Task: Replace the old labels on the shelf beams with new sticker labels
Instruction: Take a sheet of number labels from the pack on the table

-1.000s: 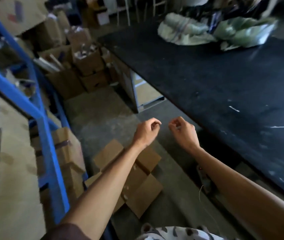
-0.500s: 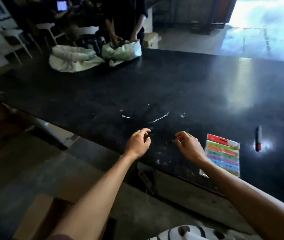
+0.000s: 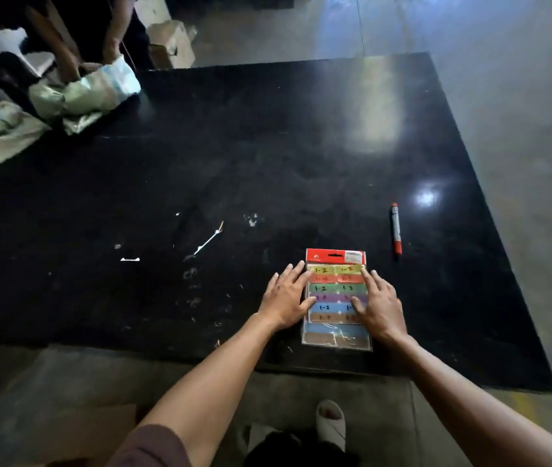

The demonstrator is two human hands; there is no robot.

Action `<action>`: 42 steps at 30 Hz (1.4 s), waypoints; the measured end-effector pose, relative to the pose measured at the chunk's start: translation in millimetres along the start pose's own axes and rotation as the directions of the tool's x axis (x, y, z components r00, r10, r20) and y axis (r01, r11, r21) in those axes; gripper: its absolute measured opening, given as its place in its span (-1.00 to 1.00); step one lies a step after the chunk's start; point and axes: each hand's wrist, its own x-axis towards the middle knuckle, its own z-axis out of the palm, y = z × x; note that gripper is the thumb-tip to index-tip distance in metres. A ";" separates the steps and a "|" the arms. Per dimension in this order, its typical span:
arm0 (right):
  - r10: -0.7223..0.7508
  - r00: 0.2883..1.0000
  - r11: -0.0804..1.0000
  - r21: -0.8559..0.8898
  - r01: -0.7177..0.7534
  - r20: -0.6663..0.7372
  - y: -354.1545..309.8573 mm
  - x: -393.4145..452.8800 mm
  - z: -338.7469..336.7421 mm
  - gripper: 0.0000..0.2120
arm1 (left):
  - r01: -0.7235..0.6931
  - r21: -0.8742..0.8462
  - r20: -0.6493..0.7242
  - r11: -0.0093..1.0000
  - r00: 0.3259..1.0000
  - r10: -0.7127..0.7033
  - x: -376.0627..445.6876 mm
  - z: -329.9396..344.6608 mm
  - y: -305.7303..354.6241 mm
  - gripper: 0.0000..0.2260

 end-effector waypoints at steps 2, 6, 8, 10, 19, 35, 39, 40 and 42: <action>0.016 0.999 0.999 0.033 -0.014 -0.045 0.7 4.5 0.9 -0.34 | -0.011 0.045 0.029 0.999 1.000 0.010 11.0 7.5 1.5 -0.33; 0.031 0.993 0.990 0.142 -0.015 -0.110 -0.3 14.7 0.1 -0.41 | -0.026 0.106 0.037 0.994 0.999 0.022 15.9 20.5 1.6 -0.31; 0.054 0.988 0.985 0.169 -0.030 -0.145 -2.1 21.3 -0.8 -0.48 | -0.026 0.110 0.029 0.994 0.999 0.023 15.6 23.4 2.0 -0.30; 0.085 0.982 0.982 0.182 -0.053 -0.171 -4.3 27.2 -1.4 -0.55 | -0.025 0.115 0.020 0.993 1.000 0.022 16.0 23.7 2.6 -0.30; 0.182 0.945 0.970 0.205 -0.128 -0.271 -12.9 43.1 0.2 -0.79 | -0.014 0.085 -0.040 0.996 0.999 0.017 23.5 19.9 4.6 -0.38; 0.079 0.958 0.997 0.040 -0.071 -0.274 -3.4 46.8 14.5 -0.80 | 0.053 -0.013 -0.237 0.999 0.970 -0.055 62.5 10.6 17.0 -0.65; 0.078 0.961 0.997 0.031 -0.072 -0.265 -1.9 47.6 15.2 -0.70 | 0.084 -0.104 -0.167 0.991 0.981 -0.100 69.5 3.5 20.7 -0.82; 0.072 0.962 0.997 0.038 -0.064 -0.264 -1.1 47.6 15.0 -0.70 | 0.090 -0.139 -0.148 0.986 0.983 -0.111 70.3 3.1 21.4 -0.84; 0.067 0.961 0.996 0.073 -0.049 -0.268 1.6 46.8 15.0 -0.73 | 0.110 -0.227 -0.113 0.968 0.984 -0.138 70.5 4.0 22.2 -0.84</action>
